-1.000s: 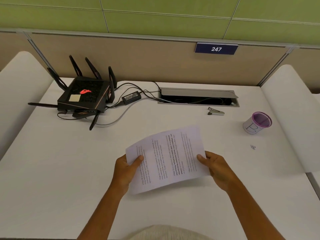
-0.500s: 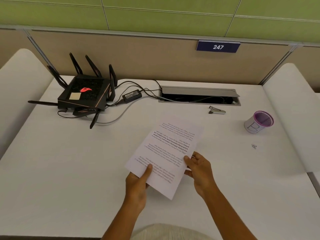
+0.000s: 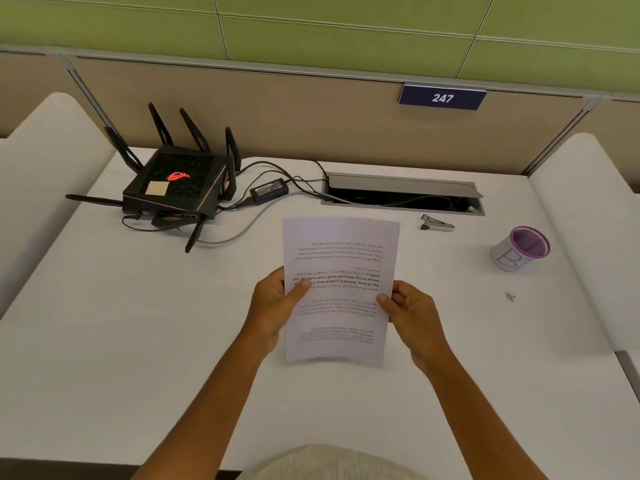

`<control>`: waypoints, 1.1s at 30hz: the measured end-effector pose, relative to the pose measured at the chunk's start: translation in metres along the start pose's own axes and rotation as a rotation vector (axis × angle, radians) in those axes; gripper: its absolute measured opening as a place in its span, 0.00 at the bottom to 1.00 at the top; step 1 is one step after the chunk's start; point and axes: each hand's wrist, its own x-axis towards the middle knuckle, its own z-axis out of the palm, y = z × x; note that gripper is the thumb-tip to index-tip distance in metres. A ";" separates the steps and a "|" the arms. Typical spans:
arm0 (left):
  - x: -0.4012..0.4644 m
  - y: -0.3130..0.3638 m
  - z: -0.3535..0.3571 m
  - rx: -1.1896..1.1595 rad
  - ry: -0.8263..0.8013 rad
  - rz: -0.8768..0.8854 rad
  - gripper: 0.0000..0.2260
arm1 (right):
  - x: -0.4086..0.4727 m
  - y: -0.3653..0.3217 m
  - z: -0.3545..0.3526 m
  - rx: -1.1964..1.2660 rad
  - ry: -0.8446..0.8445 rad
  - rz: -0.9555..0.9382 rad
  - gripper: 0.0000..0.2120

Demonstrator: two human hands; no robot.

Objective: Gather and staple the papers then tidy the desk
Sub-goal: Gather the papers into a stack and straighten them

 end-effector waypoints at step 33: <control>-0.019 -0.046 -0.002 -0.155 0.122 -0.067 0.09 | -0.007 0.041 -0.022 0.103 -0.125 0.092 0.13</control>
